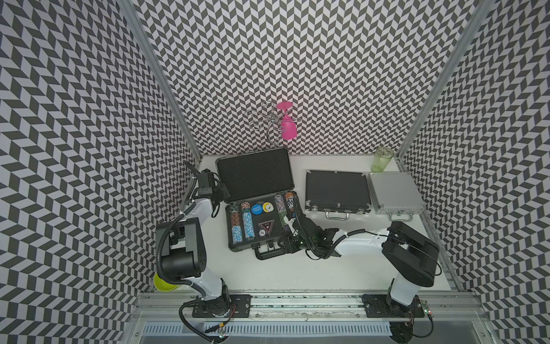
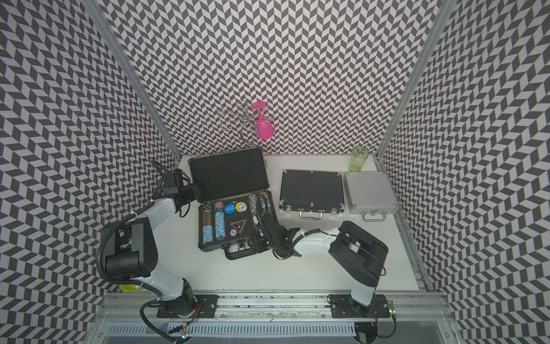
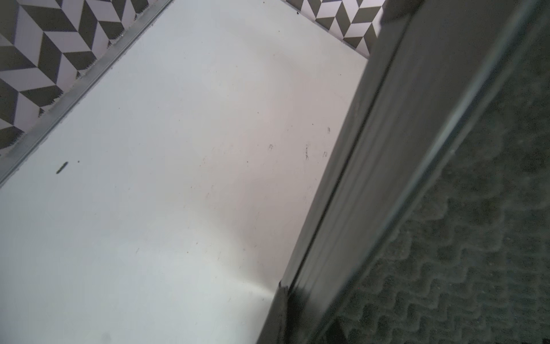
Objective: Close the poker set cases
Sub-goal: Move the poker set case to the center of the board, then close the lid of the poker set case.
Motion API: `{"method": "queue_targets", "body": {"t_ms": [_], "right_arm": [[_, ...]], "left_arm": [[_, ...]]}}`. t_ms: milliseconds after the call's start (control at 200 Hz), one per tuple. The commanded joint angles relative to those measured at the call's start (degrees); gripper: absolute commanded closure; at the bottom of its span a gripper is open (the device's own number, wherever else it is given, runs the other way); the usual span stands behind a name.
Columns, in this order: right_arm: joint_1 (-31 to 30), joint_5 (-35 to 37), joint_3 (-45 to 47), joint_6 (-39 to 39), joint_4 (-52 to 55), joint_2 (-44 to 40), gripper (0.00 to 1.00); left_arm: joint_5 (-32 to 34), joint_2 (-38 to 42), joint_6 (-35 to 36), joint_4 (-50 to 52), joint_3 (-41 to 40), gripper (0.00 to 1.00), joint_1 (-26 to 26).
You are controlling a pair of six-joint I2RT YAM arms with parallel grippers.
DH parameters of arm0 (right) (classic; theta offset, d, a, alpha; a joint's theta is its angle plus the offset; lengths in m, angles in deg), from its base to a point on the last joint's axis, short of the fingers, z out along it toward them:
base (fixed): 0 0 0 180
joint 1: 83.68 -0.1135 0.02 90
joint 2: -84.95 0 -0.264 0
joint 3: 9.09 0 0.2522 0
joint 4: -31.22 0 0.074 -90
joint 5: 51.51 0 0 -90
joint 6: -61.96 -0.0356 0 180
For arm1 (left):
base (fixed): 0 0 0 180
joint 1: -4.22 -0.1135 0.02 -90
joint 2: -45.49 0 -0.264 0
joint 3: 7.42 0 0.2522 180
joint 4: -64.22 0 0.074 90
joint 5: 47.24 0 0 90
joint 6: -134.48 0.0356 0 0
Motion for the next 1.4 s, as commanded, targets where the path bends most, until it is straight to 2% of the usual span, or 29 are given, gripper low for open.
{"method": "queue_targets", "body": {"t_ms": [0,210,325,426,646,861,1026,1151,1292,1397], "right_arm": [[2.01,3.38,-4.75,5.38,1.49,-5.65,0.39],[9.93,2.19,-6.29,8.07,2.16,-8.19,0.35],[16.88,0.66,-7.79,10.08,-3.31,-6.98,0.33],[20.2,1.41,-11.22,13.35,-9.05,-3.01,0.33],[21.48,4.02,-26.79,16.78,-6.97,10.92,0.35],[21.55,8.71,-30.86,15.0,-14.67,19.04,0.4],[21.64,12.44,-35.5,15.13,-14.34,24.12,0.44],[21.64,12.2,-37.67,15.24,-15.04,26.85,0.56],[21.63,9.28,-37.09,16.24,-18.12,27.67,0.8],[21.66,7.38,-32.62,17.08,-24.68,26.14,0.94]], "left_arm": [[-9.09,5.02,-7.04,-4.77,1.16,0.83,1.68],[-8.94,3.84,-7.24,-4.6,1.8,0.83,1.11],[-9.22,4.18,-7.24,-4.89,1.67,0.83,0.72],[-9.7,4.68,-7.52,-5.75,1.08,0.82,0.76],[-10.06,4.56,-7.36,-5.89,0.86,0.82,0.62],[-10.32,4.97,-7.37,-6.35,0.73,0.82,0.51],[-10.54,5.29,-7.5,-6.44,1.07,0.82,0.19],[-10.78,5.35,-7.76,-6.63,1.19,0.82,0.19],[-10.63,5.58,-7.7,-6.45,1.38,0.78,0.2],[-10.75,5.74,-7.43,-6.14,1.71,0.76,0.2]]}}
